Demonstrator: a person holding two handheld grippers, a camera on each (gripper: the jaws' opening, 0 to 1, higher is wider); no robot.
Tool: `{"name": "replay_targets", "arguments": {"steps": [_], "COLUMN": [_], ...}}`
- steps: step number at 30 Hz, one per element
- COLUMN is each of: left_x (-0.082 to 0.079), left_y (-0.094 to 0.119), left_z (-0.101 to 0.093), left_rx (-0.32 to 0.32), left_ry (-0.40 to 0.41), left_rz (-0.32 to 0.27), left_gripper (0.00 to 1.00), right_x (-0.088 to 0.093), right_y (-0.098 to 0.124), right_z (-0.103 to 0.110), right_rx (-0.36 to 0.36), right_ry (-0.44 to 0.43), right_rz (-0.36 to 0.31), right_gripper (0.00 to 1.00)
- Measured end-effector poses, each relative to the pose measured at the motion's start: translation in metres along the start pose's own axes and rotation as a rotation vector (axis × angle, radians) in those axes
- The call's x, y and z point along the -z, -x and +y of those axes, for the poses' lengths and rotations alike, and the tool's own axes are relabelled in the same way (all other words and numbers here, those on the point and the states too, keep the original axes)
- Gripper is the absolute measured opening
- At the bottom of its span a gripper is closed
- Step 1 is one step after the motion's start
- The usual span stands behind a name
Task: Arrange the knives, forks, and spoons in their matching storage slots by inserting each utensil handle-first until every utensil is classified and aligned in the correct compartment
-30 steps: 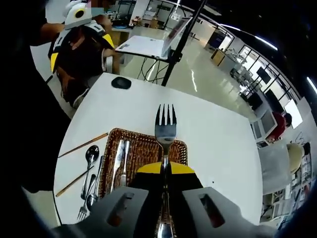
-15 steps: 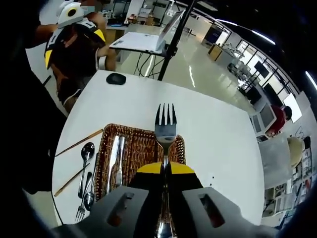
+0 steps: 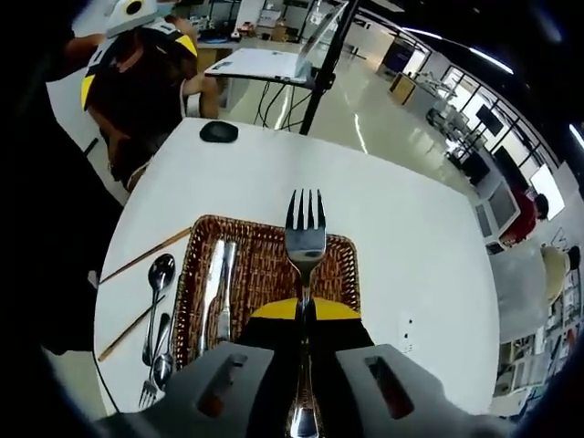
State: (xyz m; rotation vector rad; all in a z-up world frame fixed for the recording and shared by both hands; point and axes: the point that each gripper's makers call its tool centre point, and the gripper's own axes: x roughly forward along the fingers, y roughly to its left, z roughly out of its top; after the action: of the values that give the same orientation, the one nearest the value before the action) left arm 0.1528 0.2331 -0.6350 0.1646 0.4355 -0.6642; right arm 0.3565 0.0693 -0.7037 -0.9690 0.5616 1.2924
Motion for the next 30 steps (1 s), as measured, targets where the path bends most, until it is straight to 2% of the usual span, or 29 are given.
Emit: {"name": "replay_targets", "arguments": {"steps": [12, 30], "left_x": [0.0, 0.001], "left_y": [-0.007, -0.012], "left_z": [0.008, 0.009], "left_rx": [0.0, 0.0], "left_ry": [0.0, 0.015], "left_rz": [0.009, 0.01], "left_gripper": [1.0, 1.0], "right_x": [0.012, 0.027], "right_y": [-0.015, -0.041], "right_z": [0.003, 0.013], "right_rx": [-0.02, -0.049], "right_ry": [-0.025, -0.053], "right_rz": [0.009, 0.026], "right_gripper": [0.0, 0.0]}}
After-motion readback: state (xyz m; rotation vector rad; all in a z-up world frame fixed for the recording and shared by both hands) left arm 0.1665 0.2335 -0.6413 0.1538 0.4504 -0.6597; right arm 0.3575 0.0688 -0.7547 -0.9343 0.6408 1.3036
